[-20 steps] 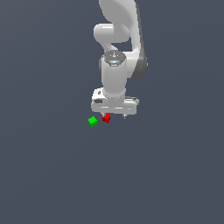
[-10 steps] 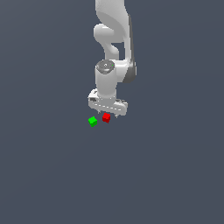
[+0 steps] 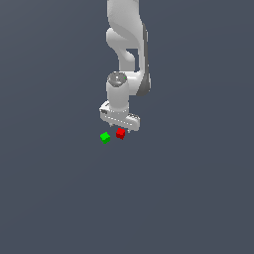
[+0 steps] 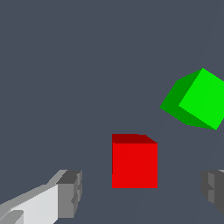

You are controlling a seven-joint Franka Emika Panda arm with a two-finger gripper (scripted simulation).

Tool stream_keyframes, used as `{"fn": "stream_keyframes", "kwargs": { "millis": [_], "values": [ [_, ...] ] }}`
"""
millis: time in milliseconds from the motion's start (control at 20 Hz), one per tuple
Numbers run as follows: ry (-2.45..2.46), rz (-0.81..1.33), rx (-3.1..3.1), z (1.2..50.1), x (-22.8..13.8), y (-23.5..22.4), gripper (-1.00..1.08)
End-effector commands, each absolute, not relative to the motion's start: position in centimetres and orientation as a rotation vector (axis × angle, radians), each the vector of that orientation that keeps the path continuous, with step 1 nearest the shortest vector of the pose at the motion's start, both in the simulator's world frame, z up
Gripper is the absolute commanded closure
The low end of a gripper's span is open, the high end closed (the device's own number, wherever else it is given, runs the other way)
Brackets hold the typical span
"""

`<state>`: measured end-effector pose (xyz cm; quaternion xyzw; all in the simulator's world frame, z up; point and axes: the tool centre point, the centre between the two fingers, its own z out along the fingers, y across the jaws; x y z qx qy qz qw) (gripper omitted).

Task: Stack the red cube on top of the green cube.

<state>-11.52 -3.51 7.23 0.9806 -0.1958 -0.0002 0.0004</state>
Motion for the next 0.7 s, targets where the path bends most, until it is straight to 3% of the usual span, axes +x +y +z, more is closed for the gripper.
{"fn": "stream_keyframes", "kwargs": {
  "millis": [0, 650],
  "values": [
    [-0.626, 0.0, 3.078, 7.0, -11.7, -3.5, -0.92],
    [-0.624, -0.001, 3.079, 4.4, -11.8, -3.5, -0.92]
  ]
}}
